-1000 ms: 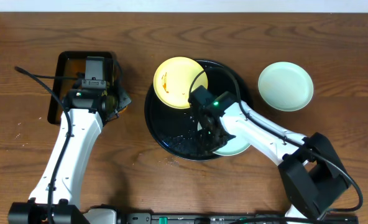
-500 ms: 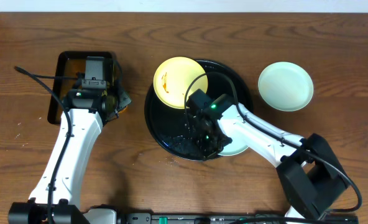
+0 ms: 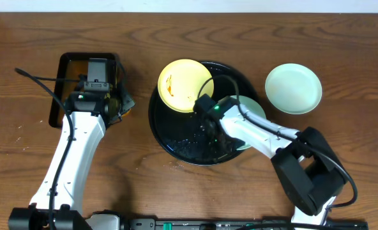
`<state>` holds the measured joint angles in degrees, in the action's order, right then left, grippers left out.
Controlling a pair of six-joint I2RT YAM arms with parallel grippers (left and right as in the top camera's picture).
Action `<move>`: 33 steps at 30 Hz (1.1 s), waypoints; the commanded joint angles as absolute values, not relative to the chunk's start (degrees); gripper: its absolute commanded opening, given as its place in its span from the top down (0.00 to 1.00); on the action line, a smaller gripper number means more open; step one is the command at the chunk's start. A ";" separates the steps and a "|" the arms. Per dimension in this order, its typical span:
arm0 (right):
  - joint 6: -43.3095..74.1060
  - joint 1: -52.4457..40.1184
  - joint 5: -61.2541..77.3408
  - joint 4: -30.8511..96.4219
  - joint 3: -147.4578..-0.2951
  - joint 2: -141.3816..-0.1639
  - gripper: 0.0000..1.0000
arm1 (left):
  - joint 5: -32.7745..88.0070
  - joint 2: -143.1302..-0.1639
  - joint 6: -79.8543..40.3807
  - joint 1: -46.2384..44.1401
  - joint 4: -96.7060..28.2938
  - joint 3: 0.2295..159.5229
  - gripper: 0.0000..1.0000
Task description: Clean dirty plates on tray and stack at the side
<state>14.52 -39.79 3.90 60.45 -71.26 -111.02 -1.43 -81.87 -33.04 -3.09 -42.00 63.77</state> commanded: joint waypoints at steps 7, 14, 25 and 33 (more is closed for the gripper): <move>17.47 -32.32 -3.73 60.34 -75.31 -111.50 0.99 | -1.48 -81.67 -33.28 -2.85 -42.00 63.22 0.92; 18.39 -27.70 -2.76 62.96 -81.67 -111.48 0.99 | -1.48 -81.67 -33.28 -2.85 -42.00 63.22 0.92; 16.40 -29.08 1.30 56.10 -91.09 -111.79 0.36 | -1.48 -81.67 -33.28 -2.85 -42.00 63.22 0.92; 17.08 -28.03 3.51 37.52 -91.66 -117.99 0.34 | -1.48 -81.67 -33.28 -2.85 -42.19 63.22 0.92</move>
<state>16.51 -28.34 1.52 39.59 -90.78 -114.45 -1.43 -81.87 -33.04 -3.09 -42.11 63.64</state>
